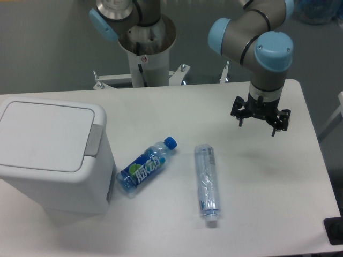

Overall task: Open the trash can
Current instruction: 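Move the open gripper toward the white trash can lid, then lower the gripper beside the trash can lid edge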

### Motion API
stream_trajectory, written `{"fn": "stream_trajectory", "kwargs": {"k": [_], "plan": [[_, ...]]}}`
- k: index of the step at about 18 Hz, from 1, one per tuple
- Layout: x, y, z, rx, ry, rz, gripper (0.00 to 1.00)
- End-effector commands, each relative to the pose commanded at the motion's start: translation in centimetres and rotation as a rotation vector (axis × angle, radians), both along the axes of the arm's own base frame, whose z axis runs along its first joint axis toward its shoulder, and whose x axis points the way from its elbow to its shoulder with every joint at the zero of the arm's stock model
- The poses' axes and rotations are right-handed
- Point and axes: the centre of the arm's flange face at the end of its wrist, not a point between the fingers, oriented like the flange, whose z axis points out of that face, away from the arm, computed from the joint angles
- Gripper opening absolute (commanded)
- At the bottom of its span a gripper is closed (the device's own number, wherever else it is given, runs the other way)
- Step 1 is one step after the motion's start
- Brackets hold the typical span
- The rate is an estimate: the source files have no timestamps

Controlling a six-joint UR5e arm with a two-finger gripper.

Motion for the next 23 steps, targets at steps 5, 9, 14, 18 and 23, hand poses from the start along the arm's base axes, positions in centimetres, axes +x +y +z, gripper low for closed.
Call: {"fn": "stream_trajectory", "kwargs": {"k": [5,9,14,18,23], "plan": [[0.2,0.4,0.3,0.002,0.009,-0.007,1.0],[1.7,1.9,-0.7,0.021,-0.005,-0.001,1.0],[4.8,7.6,1.8,0.091,0.033,0.106,1.0],[7.8,12.0,7.3,0.188,0.093,0.179,1.0],[15.2,14.1,8.9,0.294,-0.008,0.207,1.0]]}}
